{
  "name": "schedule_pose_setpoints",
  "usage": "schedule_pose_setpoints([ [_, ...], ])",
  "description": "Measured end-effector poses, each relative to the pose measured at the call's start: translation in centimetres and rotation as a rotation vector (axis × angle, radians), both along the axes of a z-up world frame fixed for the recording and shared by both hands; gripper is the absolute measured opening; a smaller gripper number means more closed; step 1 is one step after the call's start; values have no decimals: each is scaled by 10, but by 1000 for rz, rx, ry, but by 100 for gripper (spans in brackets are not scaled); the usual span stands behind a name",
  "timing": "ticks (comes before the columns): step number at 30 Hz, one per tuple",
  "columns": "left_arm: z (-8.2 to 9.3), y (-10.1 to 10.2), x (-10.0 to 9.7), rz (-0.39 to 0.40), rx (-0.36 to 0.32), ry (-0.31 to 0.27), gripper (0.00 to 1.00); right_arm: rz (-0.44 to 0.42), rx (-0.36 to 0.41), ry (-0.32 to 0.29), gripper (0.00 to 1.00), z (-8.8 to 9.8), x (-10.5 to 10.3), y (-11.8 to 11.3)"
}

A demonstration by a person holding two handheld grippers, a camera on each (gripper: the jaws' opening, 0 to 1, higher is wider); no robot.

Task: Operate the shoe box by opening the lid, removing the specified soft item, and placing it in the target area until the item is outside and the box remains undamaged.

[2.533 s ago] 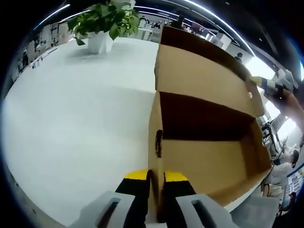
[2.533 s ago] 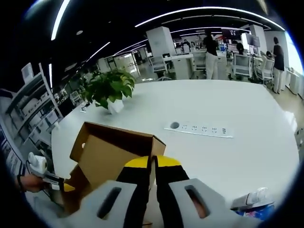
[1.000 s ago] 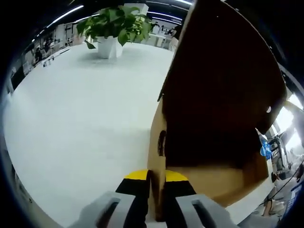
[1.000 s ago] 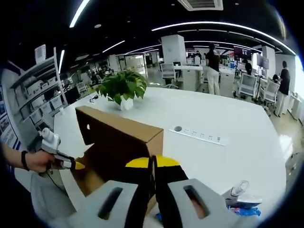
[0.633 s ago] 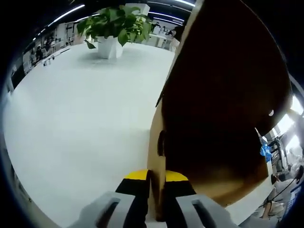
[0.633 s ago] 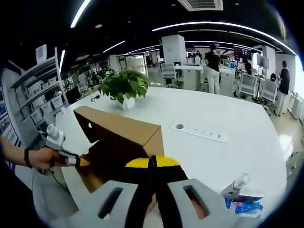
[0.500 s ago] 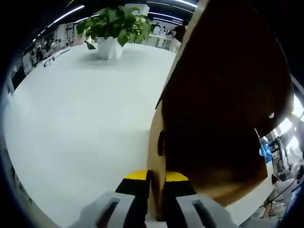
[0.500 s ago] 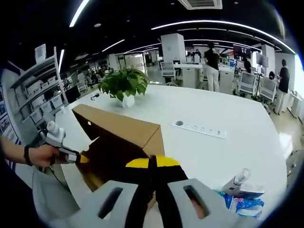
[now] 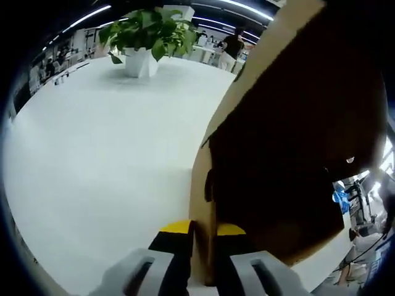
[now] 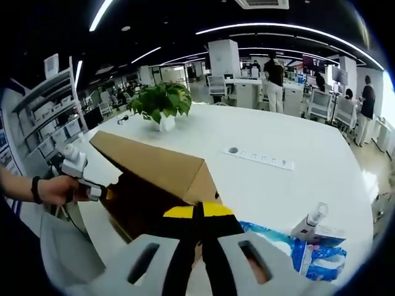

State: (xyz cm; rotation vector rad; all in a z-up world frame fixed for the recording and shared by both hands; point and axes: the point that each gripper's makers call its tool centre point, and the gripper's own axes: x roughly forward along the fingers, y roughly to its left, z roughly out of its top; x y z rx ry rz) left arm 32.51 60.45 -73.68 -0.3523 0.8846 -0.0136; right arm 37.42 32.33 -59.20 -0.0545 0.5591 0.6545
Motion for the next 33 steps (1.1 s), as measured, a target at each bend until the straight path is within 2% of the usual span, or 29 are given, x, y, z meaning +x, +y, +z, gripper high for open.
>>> schedule_pose_setpoints([
  [9, 1, -3, -3, -102, -34, -39, 18, 16, -10, -11, 0, -7, -11, 0],
  [10, 4, -4, -1, -119, -45, -71, 18, 14, -5, -11, 0, -8, -13, 0],
  [13, 11, 0, -1, -128, -44, -109, 18, 14, 6, -22, 0, -9, -16, 1],
  [20, 32, 2, -3, -198, 11, -191, 21, 14, -2, -25, 0, -20, -23, -2],
  [25, 52, -5, -3, -247, 23, -262, 21, 14, -2, -15, 0, -27, -29, -4],
  [28, 55, -10, -4, -252, 23, -275, 25, 15, -10, -5, 0, -33, -32, -5],
  [33, 57, -14, -6, -266, 14, -294, 22, 19, -19, 12, 0, -41, -40, -5],
])
